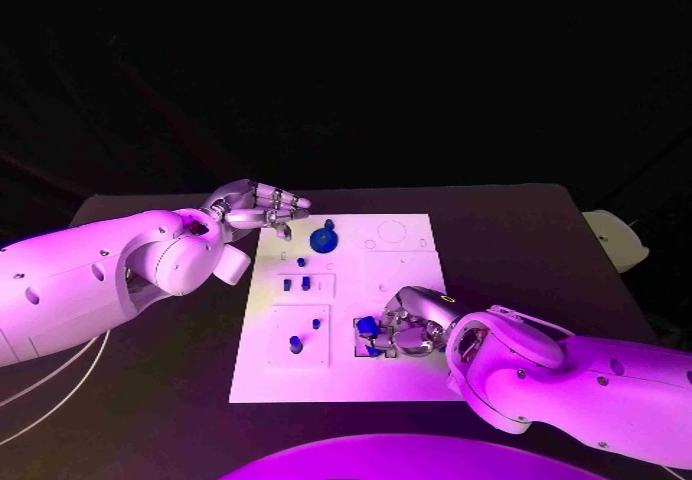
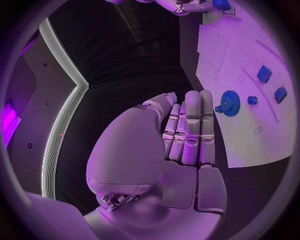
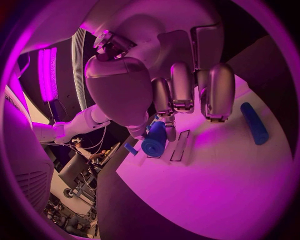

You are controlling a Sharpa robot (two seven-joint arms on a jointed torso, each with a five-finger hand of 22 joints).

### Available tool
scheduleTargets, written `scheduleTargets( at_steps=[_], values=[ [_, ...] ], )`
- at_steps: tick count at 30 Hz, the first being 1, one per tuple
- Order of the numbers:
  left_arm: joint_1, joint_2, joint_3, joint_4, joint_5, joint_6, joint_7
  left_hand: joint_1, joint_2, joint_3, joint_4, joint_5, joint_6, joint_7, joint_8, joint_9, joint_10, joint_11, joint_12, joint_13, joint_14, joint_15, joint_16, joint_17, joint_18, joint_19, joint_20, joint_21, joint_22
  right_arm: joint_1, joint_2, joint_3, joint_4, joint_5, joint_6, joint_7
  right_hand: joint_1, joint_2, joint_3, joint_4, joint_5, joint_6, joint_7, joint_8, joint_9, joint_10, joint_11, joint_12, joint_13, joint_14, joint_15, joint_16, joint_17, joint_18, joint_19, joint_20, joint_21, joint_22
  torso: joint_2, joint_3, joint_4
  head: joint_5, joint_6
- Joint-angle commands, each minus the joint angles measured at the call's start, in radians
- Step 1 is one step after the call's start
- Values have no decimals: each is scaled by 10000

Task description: Assemble the parts on the task board

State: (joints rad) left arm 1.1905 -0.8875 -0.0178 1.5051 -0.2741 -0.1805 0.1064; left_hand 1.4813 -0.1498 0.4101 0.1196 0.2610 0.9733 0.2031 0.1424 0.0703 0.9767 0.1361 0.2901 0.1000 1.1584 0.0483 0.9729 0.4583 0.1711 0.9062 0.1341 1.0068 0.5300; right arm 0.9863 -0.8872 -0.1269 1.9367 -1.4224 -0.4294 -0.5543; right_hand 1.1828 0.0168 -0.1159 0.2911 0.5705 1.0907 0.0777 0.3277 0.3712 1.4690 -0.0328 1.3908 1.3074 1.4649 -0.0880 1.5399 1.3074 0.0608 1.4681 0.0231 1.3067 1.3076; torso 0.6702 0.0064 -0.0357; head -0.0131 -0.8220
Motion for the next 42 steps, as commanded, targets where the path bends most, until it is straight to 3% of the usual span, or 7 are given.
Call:
scheduleTargets(
  at_steps=[1,7,14,20,25,38,42],
  values=[
    [4,24,6,36,60,131,52,-97,40,-11,75,-15,-26,-17,53,14,-81,-12,36,13,-53,14,59,-12,141,29,55,-1,-14,-16,47,4,-13,110,583,-56,-94,13,-94,-3,-87,550,-499,43,564,226,-86,-9,1010,915,-95,51,1938,-109,289,-65,15,1829,8,12,-5,13,34],
    [4,24,6,36,60,127,53,-97,40,-11,75,-15,-26,-17,53,14,-81,-12,36,13,-53,14,59,-12,141,29,55,-1,-14,-21,104,4,-79,89,582,-128,-308,74,-238,0,-466,575,-537,126,701,248,-123,-20,1027,915,-131,49,1938,-111,291,-106,7,1843,-1,0,-10,40,46],
    [5,10,6,44,60,124,41,-97,40,-11,75,-15,-26,-17,53,14,-81,-12,36,13,-53,14,59,-12,141,29,55,-1,-14,-22,166,6,-193,-87,349,-199,-1537,326,-1037,-7,-3782,569,-553,268,977,282,-129,-28,1075,915,-146,47,1940,-108,289,-127,-41,1866,-4,7,-1,44,43],
    [5,-14,6,51,60,124,24,-112,33,-18,85,-16,-38,-17,59,13,-97,-12,51,13,-56,15,62,-16,141,29,57,-7,-19,-22,173,7,-206,-289,130,-205,-2194,204,-1493,26,-5104,505,-538,319,1140,272,-120,-90,1067,910,-135,35,1919,-98,280,-118,-110,1873,-6,1,-8,62,40],
    [5,-36,6,58,60,123,18,-112,33,-18,85,-16,-38,-17,59,13,-97,-12,51,13,-56,15,62,-16,141,29,57,-7,-19,-22,83,9,-78,-478,-30,-115,-2327,196,-1520,26,-5112,495,-536,327,1167,272,-120,-97,1070,912,-133,38,1928,-98,282,-116,-113,1877,-6,9,-14,69,35],
    [5,-71,6,81,60,135,13,-110,36,-14,85,-14,-46,-19,67,12,-108,-14,66,13,-58,14,65,-19,142,29,57,-12,-23,-23,-385,10,492,-522,405,624,-83,431,-1123,-686,-2860,381,-578,367,1428,328,-160,-30,1204,944,-166,97,2086,-140,361,-143,82,1986,-6,6,-8,50,-11],
    [5,-58,6,73,60,134,3,-94,44,-2,77,-9,-49,-23,75,12,-115,-17,80,14,-61,11,67,-22,144,30,56,-14,-26,-22,-392,10,472,-543,602,613,522,391,-925,-1018,-3038,306,-576,333,1445,298,-161,-96,1169,934,-171,79,2043,-125,338,-149,-11,1970,-12,9,-4,47,-31]
  ],
)
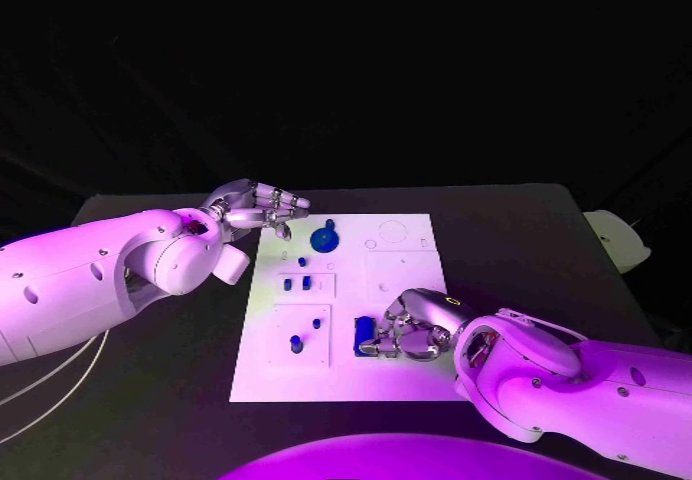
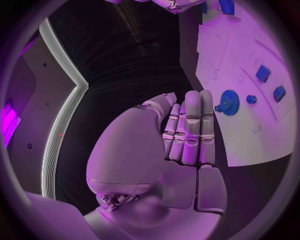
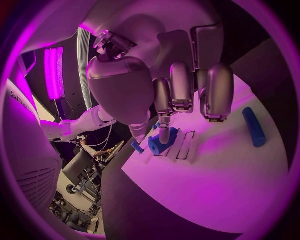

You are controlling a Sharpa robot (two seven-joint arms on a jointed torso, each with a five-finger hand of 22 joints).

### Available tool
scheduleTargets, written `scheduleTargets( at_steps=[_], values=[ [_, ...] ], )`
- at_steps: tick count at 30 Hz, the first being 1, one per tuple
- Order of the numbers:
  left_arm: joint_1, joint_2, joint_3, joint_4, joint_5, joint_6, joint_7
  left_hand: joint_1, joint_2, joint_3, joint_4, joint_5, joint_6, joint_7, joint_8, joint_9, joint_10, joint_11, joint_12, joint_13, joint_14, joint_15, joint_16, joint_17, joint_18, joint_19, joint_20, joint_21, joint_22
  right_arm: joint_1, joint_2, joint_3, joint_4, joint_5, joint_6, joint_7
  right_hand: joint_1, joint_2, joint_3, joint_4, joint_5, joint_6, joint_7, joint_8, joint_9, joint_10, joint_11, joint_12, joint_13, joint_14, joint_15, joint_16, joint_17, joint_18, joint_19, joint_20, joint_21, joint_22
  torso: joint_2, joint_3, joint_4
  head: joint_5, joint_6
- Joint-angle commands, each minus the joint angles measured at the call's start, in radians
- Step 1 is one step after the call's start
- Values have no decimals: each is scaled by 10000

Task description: Assemble the parts on the task board

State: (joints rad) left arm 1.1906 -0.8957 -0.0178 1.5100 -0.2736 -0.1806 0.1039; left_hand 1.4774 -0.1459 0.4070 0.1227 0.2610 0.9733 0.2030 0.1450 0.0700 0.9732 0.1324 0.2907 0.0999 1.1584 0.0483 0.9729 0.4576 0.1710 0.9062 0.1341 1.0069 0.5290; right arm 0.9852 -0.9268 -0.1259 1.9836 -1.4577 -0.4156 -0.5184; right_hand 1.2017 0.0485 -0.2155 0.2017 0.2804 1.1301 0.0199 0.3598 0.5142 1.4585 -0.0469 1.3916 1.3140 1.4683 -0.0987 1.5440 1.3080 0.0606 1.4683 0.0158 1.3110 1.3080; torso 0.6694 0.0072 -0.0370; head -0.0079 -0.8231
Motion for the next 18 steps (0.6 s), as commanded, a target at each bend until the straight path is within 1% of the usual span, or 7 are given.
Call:
scheduleTargets(
  at_steps=[1,4,7,13,16,18],
  values=[
    [4,27,6,23,56,135,25,-55,4,29,46,-9,-49,-23,49,14,-80,19,74,15,-60,11,67,-15,144,30,56,-14,-15,-10,12,0,-11,-192,472,251,370,64,83,-141,-177,-100,10,2,15,398,-15,-114,1097,900,-58,37,2033,-122,331,-74,-72,1963,-4,2,10,-6,-21],
    [4,29,6,22,56,135,20,-42,10,37,39,-7,-51,-25,55,14,-85,18,84,16,-62,9,68,-17,145,31,54,-16,-17,-10,36,-1,-49,-191,436,221,395,57,92,-152,-208,-109,14,-5,15,395,-10,-121,1094,899,-56,36,2032,-120,328,-73,-85,1960,0,-7,13,-15,-10],
    [4,30,6,20,56,127,18,-42,10,37,39,-7,-51,-25,55,14,-85,18,84,16,-62,9,68,-17,145,31,54,-16,-17,-9,66,-1,-110,-192,412,146,411,78,110,-149,-238,-104,17,-6,17,400,-7,-109,1105,902,-52,42,2047,-123,332,-71,-71,1965,10,-4,17,-15,4],
    [4,28,6,29,56,109,23,-42,10,37,39,-7,-51,-25,55,14,-85,18,84,16,-62,9,68,-17,145,31,54,-16,-17,-6,177,-1,-294,-193,419,33,458,155,169,-146,-242,-84,9,-1,25,406,-10,-96,1119,902,-50,40,2044,-125,336,-68,-61,1970,14,-8,14,-6,-22],
    [5,27,6,33,56,108,21,-42,10,37,39,-7,-51,-25,55,14,-85,18,84,16,-62,9,68,-17,145,31,54,-16,-17,-5,246,-1,-399,-187,296,17,505,186,206,-159,-229,-84,4,-4,29,404,-14,-103,1117,898,-52,34,2028,-121,330,-68,-87,1965,12,-2,16,-2,-30],
    [5,26,6,30,56,107,20,-42,10,37,39,-7,-51,-25,55,14,-85,18,84,16,-62,9,68,-17,145,31,54,-16,-17,-5,282,-1,-478,-208,134,-27,557,260,270,-157,-137,-74,-5,-4,35,412,-21,-87,1133,901,-57,39,2041,-122,333,-70,-80,1969,5,2,9,19,-35]
  ],
)
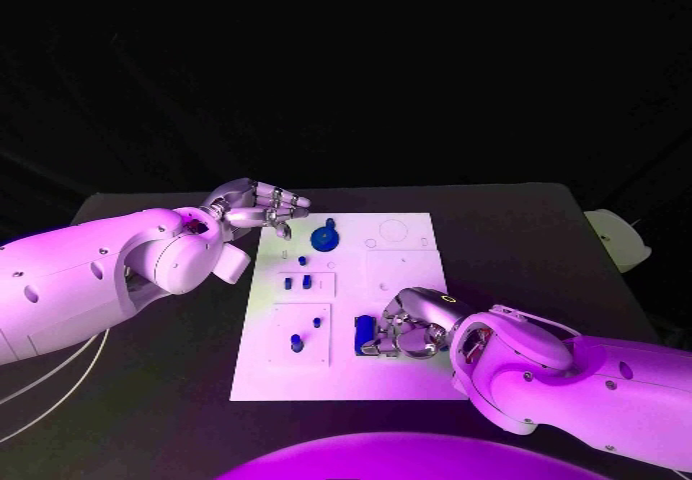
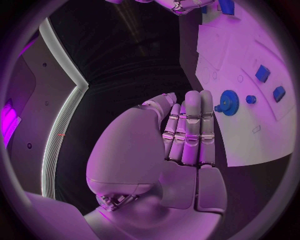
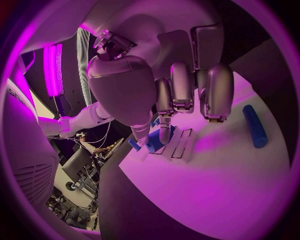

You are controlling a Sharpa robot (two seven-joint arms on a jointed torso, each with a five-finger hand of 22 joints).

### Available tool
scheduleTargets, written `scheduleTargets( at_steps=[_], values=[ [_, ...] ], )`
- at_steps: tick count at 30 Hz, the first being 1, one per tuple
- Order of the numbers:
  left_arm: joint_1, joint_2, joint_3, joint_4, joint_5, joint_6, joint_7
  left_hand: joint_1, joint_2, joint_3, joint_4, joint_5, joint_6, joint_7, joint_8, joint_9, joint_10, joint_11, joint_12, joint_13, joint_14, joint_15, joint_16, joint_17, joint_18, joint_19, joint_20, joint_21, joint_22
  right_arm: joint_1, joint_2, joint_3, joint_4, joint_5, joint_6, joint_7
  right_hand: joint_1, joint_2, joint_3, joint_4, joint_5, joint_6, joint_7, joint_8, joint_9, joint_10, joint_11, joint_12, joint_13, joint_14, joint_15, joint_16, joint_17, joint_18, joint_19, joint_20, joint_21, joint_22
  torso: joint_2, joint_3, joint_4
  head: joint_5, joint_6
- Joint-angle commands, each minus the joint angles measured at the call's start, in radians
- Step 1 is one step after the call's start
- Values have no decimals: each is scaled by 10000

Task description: Assemble the parts on the task board

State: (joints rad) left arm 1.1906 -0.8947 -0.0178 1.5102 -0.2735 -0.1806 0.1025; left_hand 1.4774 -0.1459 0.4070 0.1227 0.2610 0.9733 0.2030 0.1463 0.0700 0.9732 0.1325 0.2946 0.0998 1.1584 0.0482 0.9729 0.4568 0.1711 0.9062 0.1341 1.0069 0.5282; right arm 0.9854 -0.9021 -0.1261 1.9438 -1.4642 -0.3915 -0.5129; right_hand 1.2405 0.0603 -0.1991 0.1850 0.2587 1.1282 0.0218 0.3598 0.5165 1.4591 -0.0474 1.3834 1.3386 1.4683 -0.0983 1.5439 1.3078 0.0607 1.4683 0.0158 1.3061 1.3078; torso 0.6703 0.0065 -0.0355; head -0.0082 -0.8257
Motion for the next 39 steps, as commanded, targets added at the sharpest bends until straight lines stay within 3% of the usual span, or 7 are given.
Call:
scheduleTargets(
  at_steps=[1,5,11,23,30,39],
  values=[
    [5,16,6,27,55,108,35,-43,10,37,39,-7,-51,-25,43,15,-85,17,45,16,-62,9,68,-9,145,31,54,-16,-9,-7,38,1,-97,-149,-136,-92,180,158,121,11,110,-52,-27,-2,15,409,-18,2,894,901,-62,39,2043,-124,336,-71,-26,1973,-5,9,-5,28,-12],
    [5,17,6,23,55,112,37,-30,22,50,34,-5,-53,-25,54,15,-92,16,63,17,-64,6,71,-13,146,34,52,-17,-11,-6,24,1,-159,-175,-267,-134,197,199,157,25,184,-49,-31,-5,20,413,-22,8,901,900,-65,38,2040,-126,339,-73,-18,1977,-21,-7,-5,17,12],
    [4,25,6,19,55,134,22,-30,22,50,34,-5,-53,-25,54,15,-92,16,63,17,-64,6,71,-13,146,34,52,-17,-11,-6,-23,0,-191,-61,-151,12,241,185,175,4,194,-62,-34,-12,22,410,-26,-3,896,902,-68,41,2049,-127,343,-74,-8,1981,-18,5,-15,84,37],
    [3,25,4,21,55,153,5,-30,22,50,34,-5,-53,-25,54,15,-92,16,63,17,-64,6,71,-13,146,34,52,-17,-11,-7,-85,0,-155,235,162,474,313,-173,84,-88,-142,-117,15,-37,48,378,10,-69,866,897,-49,30,2027,-116,321,-68,-101,1966,-6,6,-18,51,42],
    [3,38,4,25,55,168,-1,-30,22,50,34,-5,-53,-25,54,15,-92,16,63,17,-64,6,71,-13,146,34,52,-17,-11,-7,-25,-1,-182,440,89,813,-22,-430,-41,144,-1091,-133,79,-16,104,354,72,-99,863,893,7,21,2010,-107,304,-20,-175,1955,5,7,-14,68,54],
    [3,31,4,72,55,168,6,-23,16,54,28,-6,-61,-24,65,15,-105,17,83,18,-67,5,74,-18,146,36,50,-19,-14,-7,-37,-1,-198,440,-22,857,-2,-402,27,167,-1197,-118,69,8,132,363,69,-74,887,895,10,25,2021,-113,317,-12,-137,1966,7,7,-12,66,23]
  ],
)
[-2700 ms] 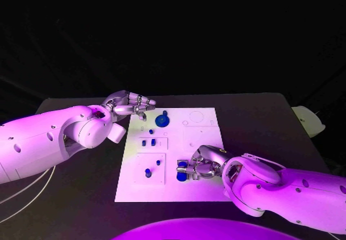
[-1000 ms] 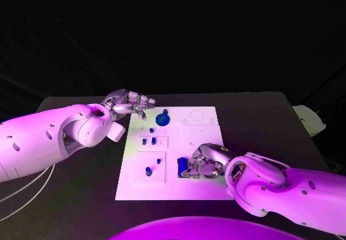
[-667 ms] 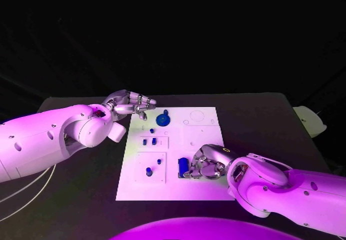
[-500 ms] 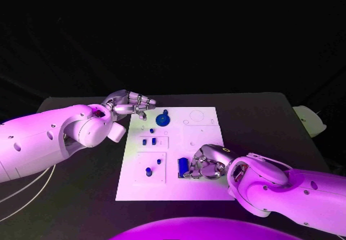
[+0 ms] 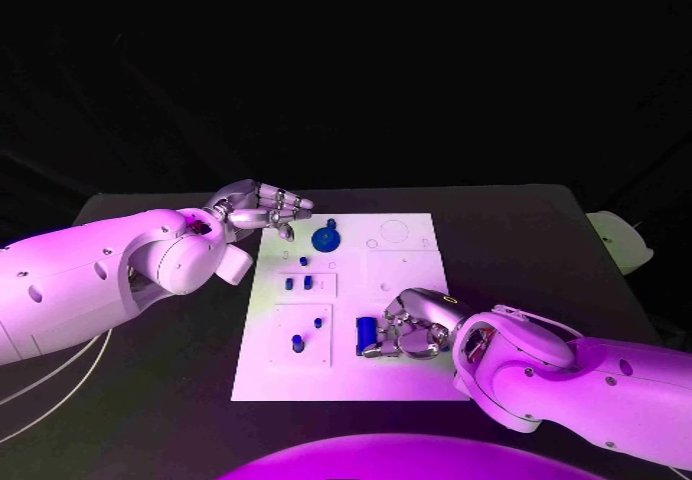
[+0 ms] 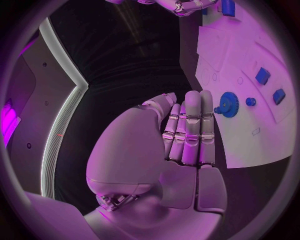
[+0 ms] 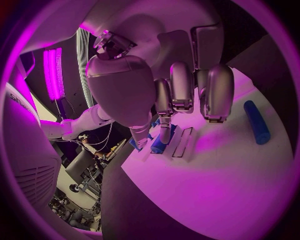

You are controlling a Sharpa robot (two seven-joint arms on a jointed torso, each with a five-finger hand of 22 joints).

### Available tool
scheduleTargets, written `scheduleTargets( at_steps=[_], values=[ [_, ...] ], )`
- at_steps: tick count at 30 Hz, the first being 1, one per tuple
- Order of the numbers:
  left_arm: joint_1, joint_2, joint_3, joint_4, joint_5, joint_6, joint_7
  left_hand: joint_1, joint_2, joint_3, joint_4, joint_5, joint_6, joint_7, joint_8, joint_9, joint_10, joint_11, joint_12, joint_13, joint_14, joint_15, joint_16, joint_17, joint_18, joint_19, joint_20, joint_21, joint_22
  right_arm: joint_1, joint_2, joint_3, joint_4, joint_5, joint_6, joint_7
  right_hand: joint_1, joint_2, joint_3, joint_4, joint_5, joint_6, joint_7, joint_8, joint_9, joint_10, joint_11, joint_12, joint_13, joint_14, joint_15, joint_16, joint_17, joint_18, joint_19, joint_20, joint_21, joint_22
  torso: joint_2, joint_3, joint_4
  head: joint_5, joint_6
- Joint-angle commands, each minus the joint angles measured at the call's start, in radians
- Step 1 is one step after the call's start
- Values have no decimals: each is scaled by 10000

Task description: Assemble the parts on the task board

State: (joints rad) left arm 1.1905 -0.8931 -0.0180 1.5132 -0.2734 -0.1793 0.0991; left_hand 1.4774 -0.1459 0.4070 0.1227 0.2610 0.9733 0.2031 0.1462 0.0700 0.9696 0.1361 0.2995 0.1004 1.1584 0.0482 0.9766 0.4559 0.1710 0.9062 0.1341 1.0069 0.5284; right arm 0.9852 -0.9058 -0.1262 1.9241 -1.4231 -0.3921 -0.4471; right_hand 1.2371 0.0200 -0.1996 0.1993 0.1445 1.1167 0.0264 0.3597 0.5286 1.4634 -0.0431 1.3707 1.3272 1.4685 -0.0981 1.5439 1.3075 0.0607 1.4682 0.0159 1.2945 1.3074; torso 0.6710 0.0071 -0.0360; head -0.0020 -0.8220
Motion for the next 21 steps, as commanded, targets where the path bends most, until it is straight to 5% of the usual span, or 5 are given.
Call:
scheduleTargets(
  at_steps=[1,14,21],
  values=[
    [4,12,6,48,53,153,41,-23,17,54,28,-6,-61,-24,65,15,-69,-19,34,12,-67,5,36,-9,147,36,50,-18,-16,-4,2,1,-10,21,-16,191,53,26,55,19,-41,3,18,15,18,325,22,63,1008,894,6,26,2026,-114,321,-13,-12,1973,-7,3,-7,0,-20],
    [4,9,6,55,53,139,54,-23,17,54,28,-6,-61,-24,65,15,-69,-19,34,12,-67,5,36,-9,147,36,50,-18,-16,31,-168,8,16,-436,-464,-51,619,315,440,-269,381,-91,-32,-10,50,326,-32,56,1018,893,-44,22,2018,-111,329,-49,-24,1976,-24,7,-15,4,-5],
    [2,-16,6,40,53,114,72,-23,17,54,28,-6,-61,-24,65,15,-69,-19,34,12,-67,5,36,-9,147,36,50,-18,-16,449,-954,35,416,172,-662,132,538,360,499,-175,767,-204,34,-137,-3,305,23,17,1001,889,-2,14,2003,-106,319,-29,-80,1965,-49,5,-55,-25,17]
  ],
)
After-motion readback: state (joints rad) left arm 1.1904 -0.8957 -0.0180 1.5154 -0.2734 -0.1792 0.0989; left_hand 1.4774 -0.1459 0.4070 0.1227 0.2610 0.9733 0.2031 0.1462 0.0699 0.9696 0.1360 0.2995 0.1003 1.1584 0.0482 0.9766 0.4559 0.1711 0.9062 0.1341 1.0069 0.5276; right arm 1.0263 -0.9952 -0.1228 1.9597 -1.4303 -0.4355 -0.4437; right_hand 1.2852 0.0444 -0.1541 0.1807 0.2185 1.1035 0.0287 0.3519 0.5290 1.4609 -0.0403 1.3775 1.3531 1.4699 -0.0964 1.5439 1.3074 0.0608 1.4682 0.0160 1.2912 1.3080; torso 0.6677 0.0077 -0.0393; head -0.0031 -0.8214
